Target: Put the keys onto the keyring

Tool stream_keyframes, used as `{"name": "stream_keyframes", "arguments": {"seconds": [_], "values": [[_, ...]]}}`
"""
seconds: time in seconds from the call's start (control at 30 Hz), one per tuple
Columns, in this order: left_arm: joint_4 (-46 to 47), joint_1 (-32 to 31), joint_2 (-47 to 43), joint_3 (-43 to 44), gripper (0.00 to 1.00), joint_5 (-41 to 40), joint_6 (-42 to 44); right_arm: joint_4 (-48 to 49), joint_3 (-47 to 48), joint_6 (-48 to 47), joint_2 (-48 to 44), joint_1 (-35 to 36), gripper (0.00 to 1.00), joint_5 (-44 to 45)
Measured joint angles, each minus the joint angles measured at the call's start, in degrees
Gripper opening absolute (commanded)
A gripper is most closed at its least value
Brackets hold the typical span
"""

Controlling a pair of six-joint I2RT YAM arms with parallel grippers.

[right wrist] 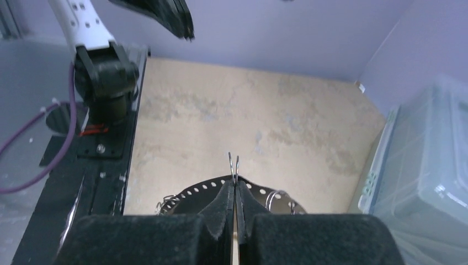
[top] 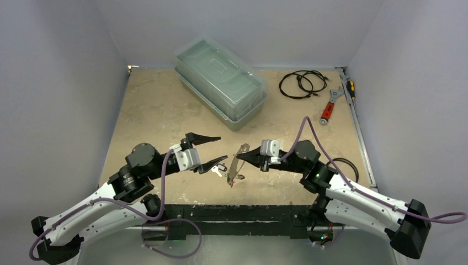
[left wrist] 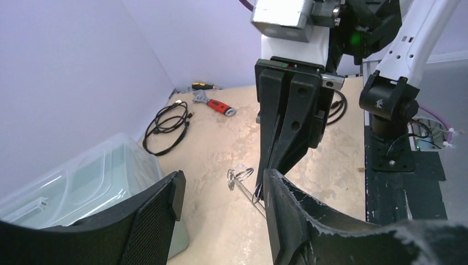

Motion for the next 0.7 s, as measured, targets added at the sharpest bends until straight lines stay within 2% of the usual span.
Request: {"name": "stream_keyframes", "arguments": {"seconds": [0.23,0.47,0.7], "values": [[3.21,1.81,-0.48,-1.33,0.39,4.92,-1.70,20.83,-9.18,6.27,-3.43,0.00,0.00,-0.42],[6.01,2.19,-0.90,-1.99,0.33,10.56,-3.63,39.08,-12.39,14.27,-3.06,0.00,0.00,-3.56],[8.31,2.23,-0.26,-2.08,0.31,16.44,-5.14,48.65,-12.37,19.78,-0.61,0.00,0.00,-8.17]]}}
